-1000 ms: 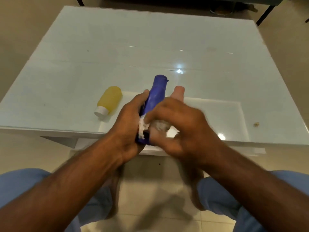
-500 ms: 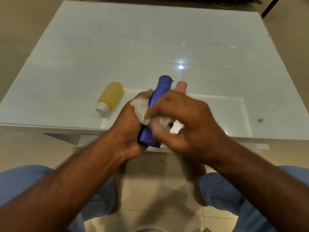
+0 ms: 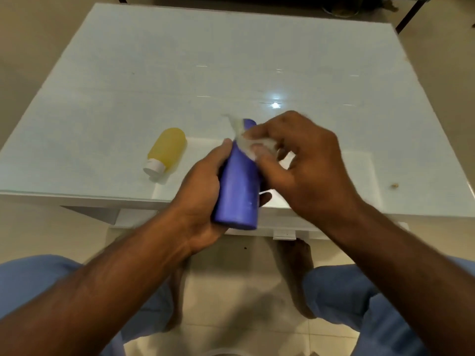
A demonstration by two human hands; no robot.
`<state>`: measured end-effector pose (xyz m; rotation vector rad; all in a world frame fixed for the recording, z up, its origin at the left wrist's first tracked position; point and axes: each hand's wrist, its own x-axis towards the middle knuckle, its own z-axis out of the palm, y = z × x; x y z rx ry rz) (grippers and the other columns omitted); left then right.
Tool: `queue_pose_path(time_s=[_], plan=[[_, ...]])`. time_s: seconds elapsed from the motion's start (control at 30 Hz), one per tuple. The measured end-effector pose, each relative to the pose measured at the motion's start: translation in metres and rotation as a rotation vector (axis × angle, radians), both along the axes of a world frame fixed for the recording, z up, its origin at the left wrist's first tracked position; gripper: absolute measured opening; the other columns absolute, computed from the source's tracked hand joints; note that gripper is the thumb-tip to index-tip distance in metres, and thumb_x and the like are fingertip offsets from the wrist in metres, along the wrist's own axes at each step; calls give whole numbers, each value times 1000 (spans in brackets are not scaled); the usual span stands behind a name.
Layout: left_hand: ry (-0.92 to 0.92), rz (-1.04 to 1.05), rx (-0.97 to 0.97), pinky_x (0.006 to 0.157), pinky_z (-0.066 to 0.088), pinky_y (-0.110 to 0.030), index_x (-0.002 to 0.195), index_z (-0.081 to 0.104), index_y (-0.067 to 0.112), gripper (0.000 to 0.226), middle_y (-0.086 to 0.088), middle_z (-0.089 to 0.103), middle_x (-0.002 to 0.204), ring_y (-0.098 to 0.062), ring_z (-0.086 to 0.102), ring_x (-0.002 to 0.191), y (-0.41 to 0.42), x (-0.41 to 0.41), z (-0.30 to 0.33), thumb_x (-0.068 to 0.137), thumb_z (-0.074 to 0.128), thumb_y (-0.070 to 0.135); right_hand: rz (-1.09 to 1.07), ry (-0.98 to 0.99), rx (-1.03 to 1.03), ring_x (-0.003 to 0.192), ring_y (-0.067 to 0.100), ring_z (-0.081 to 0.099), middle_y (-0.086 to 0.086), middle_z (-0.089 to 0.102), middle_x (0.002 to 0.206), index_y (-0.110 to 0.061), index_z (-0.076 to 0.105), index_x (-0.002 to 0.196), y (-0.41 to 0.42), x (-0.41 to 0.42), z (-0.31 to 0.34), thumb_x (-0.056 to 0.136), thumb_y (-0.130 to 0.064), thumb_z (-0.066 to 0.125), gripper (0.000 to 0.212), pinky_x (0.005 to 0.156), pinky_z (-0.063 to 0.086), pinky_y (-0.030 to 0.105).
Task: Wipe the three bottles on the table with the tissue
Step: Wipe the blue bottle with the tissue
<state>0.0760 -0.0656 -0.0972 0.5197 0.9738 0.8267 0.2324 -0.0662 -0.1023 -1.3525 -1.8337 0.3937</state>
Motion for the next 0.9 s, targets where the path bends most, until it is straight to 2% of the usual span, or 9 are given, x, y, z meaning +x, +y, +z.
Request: queue_pose_path(time_s=[0.1,0.2,0.3,0.4,0.53,0.63,0.73,0.8,0.9], plan=[[120,17,68,74,62,-38,111,67,15,32,-7,77,93,-21,74,81,-3,4,-4,100,52,41,-101,5,-12,85,9,61,0,72,102,-13,78,112,4,4,0,95,-13,70,19,76,56,33],[144,83,63,66,60,-32,95,71,13,40,-6,77,84,-19,73,74,9,-3,0,102,48,45,150,34,-31,76,7,59,-6,70,88,-12,80,97,-14,-12,2,83,-8,74,16,78,51,35],[170,119,127,78,62,-39,90,77,15,54,-10,79,92,-24,75,82,18,-8,9,102,41,53,337,-56,-103,79,5,61,-6,69,86,-12,80,93,-25,-25,1,83,-12,74,11,84,51,32],[289,61,213,77,62,-38,75,79,25,57,-1,79,83,-17,75,76,14,-7,10,101,38,57,128,4,10,81,7,61,-7,67,90,-14,79,96,-12,-16,0,87,-10,73,12,82,55,37],[321,-93,208,67,62,-36,101,69,21,51,-6,78,85,-21,75,70,6,-3,7,100,36,59,-64,100,-24,88,6,66,-6,69,100,-14,75,104,2,3,8,90,-15,74,14,73,54,14],[351,-51,242,62,60,-33,94,70,20,50,-4,77,78,-17,73,65,9,-2,7,99,39,59,-28,141,-58,85,10,67,-5,71,94,-14,76,96,-4,-1,7,87,-23,84,15,72,54,20],[292,94,218,70,62,-35,87,72,23,46,-1,79,87,-18,76,78,14,-7,8,98,44,59,126,87,-92,79,15,68,-5,74,84,-15,77,84,-11,-10,4,88,-25,85,13,87,54,41],[285,140,201,74,62,-37,81,75,28,46,2,79,91,-17,76,82,17,-11,8,97,45,59,176,80,-130,81,16,70,-6,74,85,-16,77,92,-11,-12,3,91,-24,82,9,92,52,50],[379,83,220,75,60,-38,74,74,29,46,4,77,79,-17,73,75,11,-9,7,93,49,62,86,215,-162,80,17,71,-2,74,89,-16,75,108,-3,-4,6,95,-21,79,14,77,60,38]])
